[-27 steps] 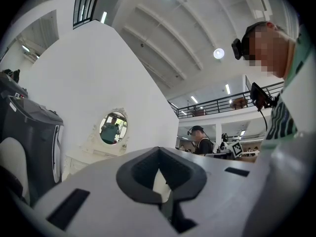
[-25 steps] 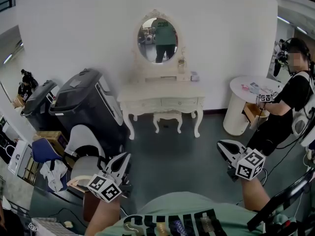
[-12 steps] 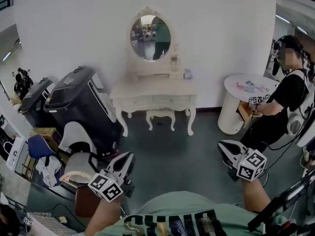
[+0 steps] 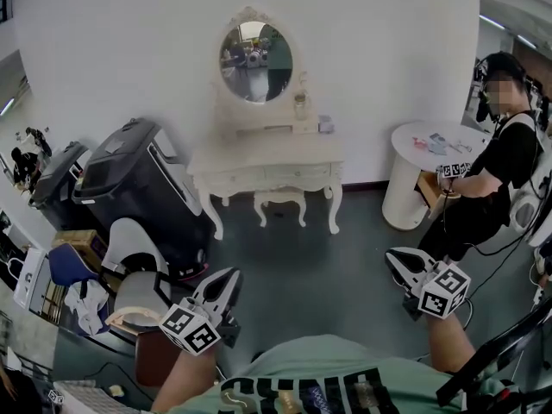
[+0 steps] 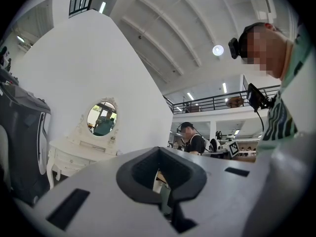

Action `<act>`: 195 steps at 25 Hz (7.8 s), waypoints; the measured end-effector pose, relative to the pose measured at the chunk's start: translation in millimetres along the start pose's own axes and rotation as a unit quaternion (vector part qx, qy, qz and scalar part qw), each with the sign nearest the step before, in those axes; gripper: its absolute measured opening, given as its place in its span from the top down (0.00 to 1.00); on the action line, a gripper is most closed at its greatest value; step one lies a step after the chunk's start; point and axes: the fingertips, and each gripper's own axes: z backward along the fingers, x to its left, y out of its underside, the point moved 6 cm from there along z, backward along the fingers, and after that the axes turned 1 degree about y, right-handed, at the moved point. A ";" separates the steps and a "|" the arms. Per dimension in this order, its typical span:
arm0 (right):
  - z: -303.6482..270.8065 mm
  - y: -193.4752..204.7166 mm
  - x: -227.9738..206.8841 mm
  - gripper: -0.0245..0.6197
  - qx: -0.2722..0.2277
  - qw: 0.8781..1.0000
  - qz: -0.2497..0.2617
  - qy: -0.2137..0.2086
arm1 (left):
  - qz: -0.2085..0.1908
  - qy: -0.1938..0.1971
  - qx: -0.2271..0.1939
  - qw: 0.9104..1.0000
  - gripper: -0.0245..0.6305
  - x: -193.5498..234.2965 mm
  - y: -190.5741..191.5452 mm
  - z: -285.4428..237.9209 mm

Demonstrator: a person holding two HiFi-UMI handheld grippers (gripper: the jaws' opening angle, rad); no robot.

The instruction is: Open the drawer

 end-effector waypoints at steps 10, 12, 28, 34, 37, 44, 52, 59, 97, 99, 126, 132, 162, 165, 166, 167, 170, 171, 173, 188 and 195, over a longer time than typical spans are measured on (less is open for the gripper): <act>-107.9 -27.5 21.3 0.95 -0.008 1.000 0.010 0.028 | 0.006 0.039 -0.006 0.999 0.95 119.3 -38.6 -12.3; -132.6 -36.5 28.1 0.95 -0.013 0.999 0.014 0.040 | 0.000 0.049 -0.007 0.999 0.95 149.8 -55.0 -13.7; -266.6 -55.8 4.0 0.95 -0.006 0.997 0.018 0.075 | 0.002 0.089 -0.004 0.996 0.95 303.5 -85.2 -73.5; -294.1 -48.7 -69.6 0.95 -0.001 0.999 0.011 0.034 | -0.003 0.052 0.000 0.999 0.95 308.8 -69.6 -128.6; -308.4 -57.2 -119.7 0.95 -0.001 1.000 0.017 0.001 | 0.003 0.021 -0.012 1.000 0.95 303.4 -68.0 -167.6; -328.0 -82.1 -232.4 0.95 -0.003 0.997 0.028 -0.065 | -0.002 -0.028 -0.029 0.999 0.95 270.0 -59.8 -258.2; -370.9 -80.2 -292.5 0.95 0.008 0.993 0.024 -0.113 | 0.006 -0.075 -0.011 0.997 0.95 278.0 -37.9 -303.0; -438.8 -80.2 -304.5 0.95 0.024 0.993 0.029 -0.116 | 0.022 -0.070 -0.017 0.997 0.95 346.4 -34.7 -324.0; -879.6 -140.4 -372.9 0.95 0.057 0.949 0.065 -0.304 | -0.002 -0.234 -0.052 0.971 0.95 672.3 -118.2 -388.5; -901.0 -142.2 -392.9 0.95 0.061 0.936 0.067 -0.339 | 0.011 -0.266 -0.067 0.962 0.95 667.1 -115.0 -407.6; -934.3 -127.3 -200.7 0.95 0.075 0.774 0.101 -0.621 | -0.017 -0.525 -0.122 0.842 0.95 481.1 -69.2 -280.2; -899.8 -117.3 -125.8 0.95 0.081 0.771 0.120 -0.621 | -0.006 -0.544 -0.136 0.828 0.95 443.6 -42.8 -192.8; -1036.6 -41.5 -205.2 0.95 0.130 0.761 0.109 -0.626 | 0.156 -0.499 0.116 0.844 0.95 714.6 140.1 -359.9; -1042.2 -30.1 -217.8 0.95 0.141 0.766 0.107 -0.619 | 0.172 -0.476 0.156 0.848 0.87 740.9 169.7 -375.6; -1043.7 -26.9 -222.4 0.95 0.145 0.767 0.106 -0.616 | 0.183 -0.469 0.164 0.848 0.83 748.6 179.6 -381.0; -1044.3 -24.3 -227.3 0.95 0.149 0.768 0.107 -0.614 | 0.193 -0.464 0.173 0.847 0.80 755.0 189.4 -386.5; -1043.9 -19.2 -241.3 0.95 0.160 0.771 0.107 -0.608 | 0.199 -0.459 0.208 0.841 0.75 772.1 216.6 -402.2; -1044.4 -18.0 -244.5 0.95 0.161 0.771 0.108 -0.607 | 0.195 -0.458 0.221 0.839 0.74 779.3 223.7 -405.8; -1046.1 -16.6 -250.0 0.95 0.161 0.772 0.109 -0.605 | 0.183 -0.457 0.247 0.835 0.72 795.0 236.2 -411.7; -1059.3 -7.9 -302.1 0.95 0.181 0.785 0.114 -0.581 | 0.112 -0.448 0.387 0.798 0.65 857.2 300.8 -450.9; -1061.2 -4.5 -310.4 0.95 0.182 0.788 0.113 -0.577 | 0.095 -0.452 0.416 0.783 0.73 862.0 309.8 -450.5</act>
